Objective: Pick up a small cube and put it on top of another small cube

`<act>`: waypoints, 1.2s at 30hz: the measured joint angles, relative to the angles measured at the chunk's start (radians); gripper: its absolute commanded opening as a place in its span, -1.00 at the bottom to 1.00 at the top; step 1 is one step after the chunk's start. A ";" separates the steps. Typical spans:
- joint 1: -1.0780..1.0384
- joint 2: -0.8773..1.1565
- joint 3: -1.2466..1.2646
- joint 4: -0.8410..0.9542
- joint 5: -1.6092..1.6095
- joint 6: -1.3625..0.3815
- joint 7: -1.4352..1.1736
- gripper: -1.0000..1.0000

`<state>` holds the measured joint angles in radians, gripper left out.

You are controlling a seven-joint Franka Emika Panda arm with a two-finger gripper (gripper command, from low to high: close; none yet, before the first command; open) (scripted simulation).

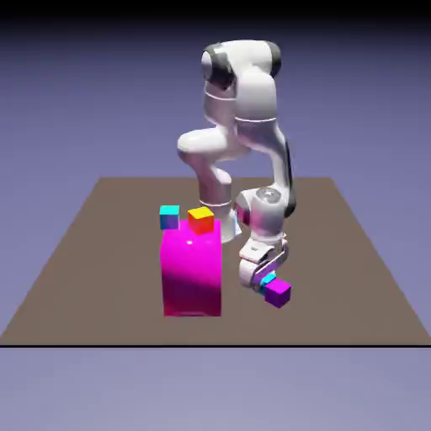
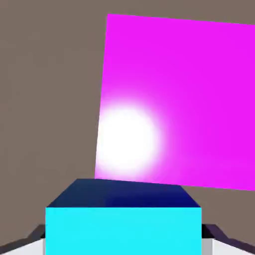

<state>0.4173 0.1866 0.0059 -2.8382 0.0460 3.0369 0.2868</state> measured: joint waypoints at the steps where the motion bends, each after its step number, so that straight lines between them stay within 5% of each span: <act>1: 0.003 -0.036 -0.004 -0.007 -0.004 -0.029 0.003 -1.00; 8: 0.035 -0.208 -0.049 -0.002 -0.005 -0.181 0.005 -1.00; 29: -0.468 -0.895 -0.076 0.220 -0.055 -1.087 0.491 -1.00; 35: -0.485 -0.823 -0.053 0.080 -0.076 -0.901 0.513 -1.00; 36: -0.486 -0.809 -0.054 0.056 -0.076 -0.864 0.513 1.00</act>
<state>-0.0684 -0.6227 -0.0483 -2.7818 -0.0305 2.1733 0.7998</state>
